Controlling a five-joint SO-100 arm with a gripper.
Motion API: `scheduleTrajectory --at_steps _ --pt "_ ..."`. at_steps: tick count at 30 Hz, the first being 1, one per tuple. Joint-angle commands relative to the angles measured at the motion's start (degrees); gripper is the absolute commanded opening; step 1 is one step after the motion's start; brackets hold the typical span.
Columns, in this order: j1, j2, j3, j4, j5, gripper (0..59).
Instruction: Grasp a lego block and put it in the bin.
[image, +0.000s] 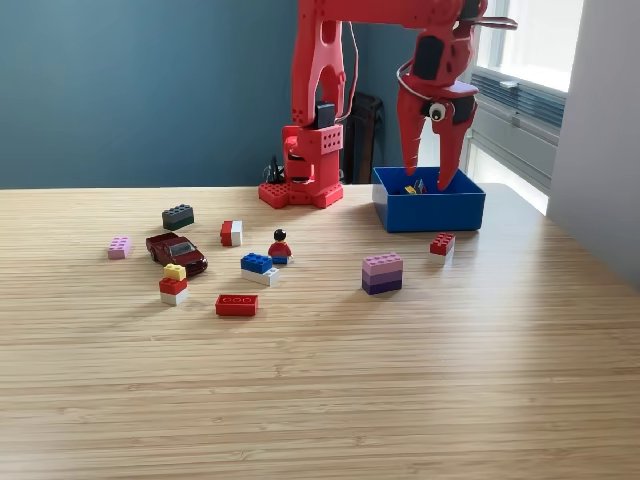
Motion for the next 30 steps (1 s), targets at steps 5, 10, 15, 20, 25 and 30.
scheduleTrajectory --at_steps 5,10,15,20,25,30 --pt "15.21 4.83 -5.36 -0.44 -3.52 21.3" --pt "15.91 4.83 -5.45 -0.53 -3.34 21.8" --pt "15.91 4.83 -5.45 -0.53 -3.52 22.2" --pt "15.82 4.83 -5.8 -0.53 -3.96 22.3" --pt "15.82 4.83 -6.33 -0.53 -4.83 22.5" --pt "16.0 4.83 -7.38 -0.53 -5.54 22.9"
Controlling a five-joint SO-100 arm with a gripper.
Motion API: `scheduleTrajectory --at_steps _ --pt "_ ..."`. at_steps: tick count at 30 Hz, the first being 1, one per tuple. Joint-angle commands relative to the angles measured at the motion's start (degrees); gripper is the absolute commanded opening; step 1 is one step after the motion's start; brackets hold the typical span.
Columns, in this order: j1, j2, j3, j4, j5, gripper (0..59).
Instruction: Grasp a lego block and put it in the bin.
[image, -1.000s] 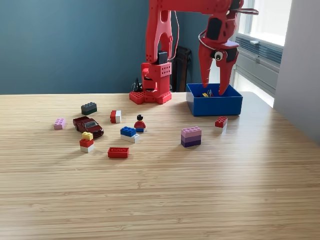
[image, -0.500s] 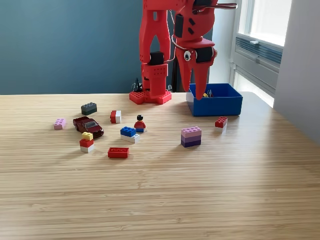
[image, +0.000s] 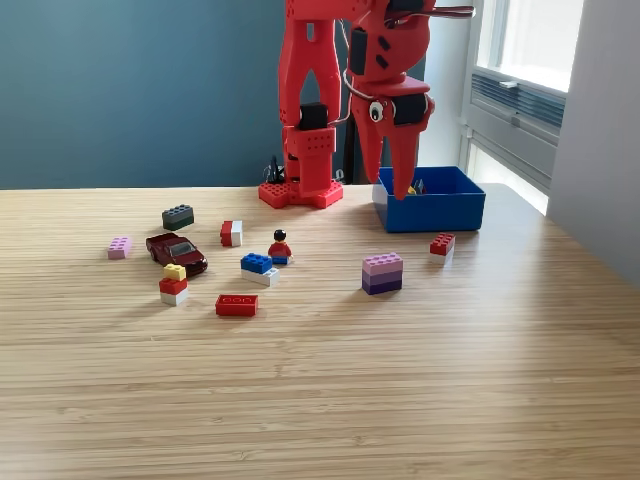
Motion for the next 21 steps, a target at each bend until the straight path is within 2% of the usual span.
scheduleTrajectory --at_steps 1,9,21 --pt "0.53 4.66 -5.19 -0.53 -0.44 22.9" --pt "0.35 4.66 -6.24 -1.32 -0.09 23.0" --pt "1.32 4.57 -3.6 -3.87 0.09 23.2"
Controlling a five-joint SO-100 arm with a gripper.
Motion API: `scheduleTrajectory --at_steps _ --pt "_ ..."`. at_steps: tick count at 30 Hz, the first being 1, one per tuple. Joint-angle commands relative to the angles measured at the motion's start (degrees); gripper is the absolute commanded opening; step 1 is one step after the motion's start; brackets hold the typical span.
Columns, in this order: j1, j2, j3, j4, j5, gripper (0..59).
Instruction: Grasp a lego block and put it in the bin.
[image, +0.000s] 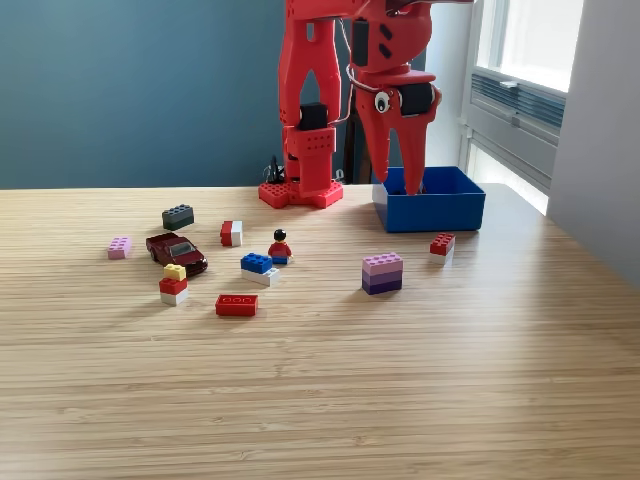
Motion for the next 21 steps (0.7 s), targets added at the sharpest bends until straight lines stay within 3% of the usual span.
scheduleTrajectory --at_steps 1,13,21 --pt "1.76 4.57 -0.62 -0.88 0.26 23.4" --pt "13.1 4.57 4.31 -5.98 1.14 26.3" --pt "26.81 4.48 8.17 -14.77 4.66 26.1"
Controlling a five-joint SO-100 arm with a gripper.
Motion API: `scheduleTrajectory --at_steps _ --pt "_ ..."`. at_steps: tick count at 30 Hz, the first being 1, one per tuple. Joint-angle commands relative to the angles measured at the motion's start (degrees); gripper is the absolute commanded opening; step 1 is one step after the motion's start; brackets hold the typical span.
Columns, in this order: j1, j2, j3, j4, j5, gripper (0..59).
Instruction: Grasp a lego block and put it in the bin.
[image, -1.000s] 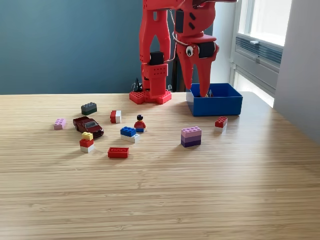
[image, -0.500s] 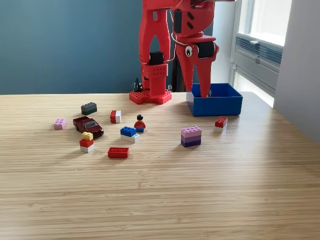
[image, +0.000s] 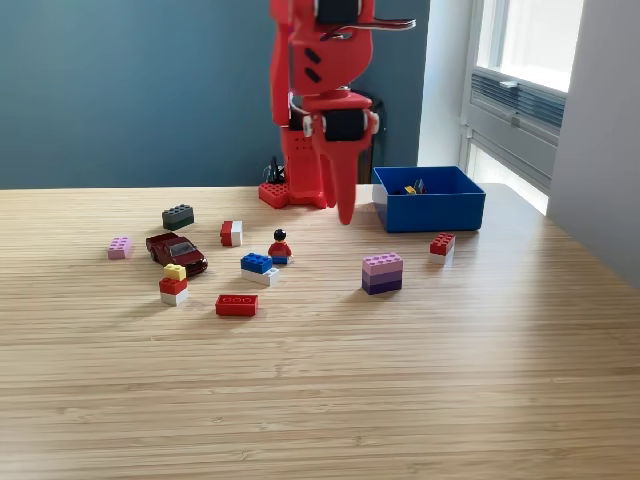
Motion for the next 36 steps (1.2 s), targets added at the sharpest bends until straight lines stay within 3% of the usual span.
scheduleTrajectory --at_steps 1,12,21,36 --pt "7.82 4.48 -0.09 -4.04 3.52 25.8" --pt "12.39 4.48 8.79 -11.95 12.66 19.8" --pt "12.39 4.48 14.85 -14.68 13.36 18.7" --pt "15.47 4.31 16.61 -17.93 12.48 18.6"
